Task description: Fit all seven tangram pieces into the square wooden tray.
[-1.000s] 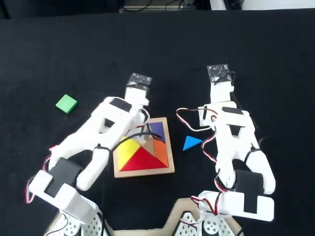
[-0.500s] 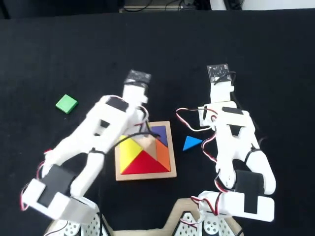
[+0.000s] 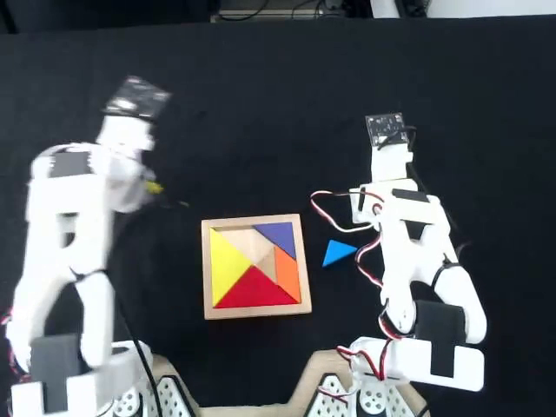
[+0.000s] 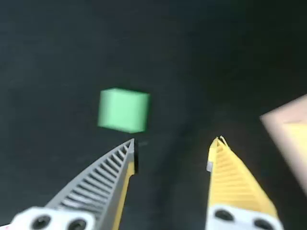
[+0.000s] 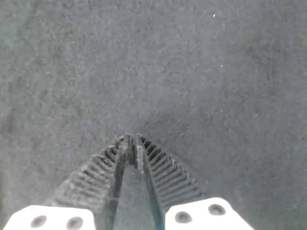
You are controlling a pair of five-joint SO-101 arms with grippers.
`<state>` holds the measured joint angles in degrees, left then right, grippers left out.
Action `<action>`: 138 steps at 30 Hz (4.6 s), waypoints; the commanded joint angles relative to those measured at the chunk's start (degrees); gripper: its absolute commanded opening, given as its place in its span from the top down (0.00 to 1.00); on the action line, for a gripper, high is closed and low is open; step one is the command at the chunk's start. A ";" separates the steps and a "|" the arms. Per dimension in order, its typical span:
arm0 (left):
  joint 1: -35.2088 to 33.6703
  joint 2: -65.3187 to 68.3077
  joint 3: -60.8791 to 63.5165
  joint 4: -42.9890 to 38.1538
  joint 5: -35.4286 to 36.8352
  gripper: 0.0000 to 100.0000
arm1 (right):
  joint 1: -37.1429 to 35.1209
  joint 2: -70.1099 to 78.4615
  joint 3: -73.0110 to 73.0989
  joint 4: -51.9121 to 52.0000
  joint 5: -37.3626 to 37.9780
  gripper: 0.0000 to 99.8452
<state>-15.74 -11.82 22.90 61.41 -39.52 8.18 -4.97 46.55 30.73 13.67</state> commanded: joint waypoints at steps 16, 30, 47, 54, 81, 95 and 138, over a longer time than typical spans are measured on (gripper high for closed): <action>-4.00 40.18 -37.32 2.29 -11.16 0.69 | -2.11 -0.04 -2.68 -0.97 1.58 0.99; -6.99 61.54 -65.80 16.97 -13.19 0.69 | -2.11 -0.04 -2.68 -1.05 1.58 0.99; -4.09 69.63 -73.71 25.32 -13.19 0.98 | -2.11 -0.04 -2.68 -1.05 1.58 0.99; -3.47 68.66 -78.46 34.46 -12.66 0.97 | -2.20 -0.04 -2.68 -1.05 1.58 0.99; 28.88 -1.23 -11.30 21.71 26.64 0.97 | 1.49 -0.66 -2.95 -1.05 -2.73 0.99; 41.10 -1.32 7.43 -2.37 27.78 0.97 | 3.43 -0.22 -3.74 -1.85 -5.36 0.99; 41.80 17.85 -0.13 -4.04 23.74 0.94 | 2.29 -0.13 -3.74 -1.85 -5.19 0.99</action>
<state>25.23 6.99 23.60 56.22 -16.13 11.08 -4.97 46.55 30.02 8.84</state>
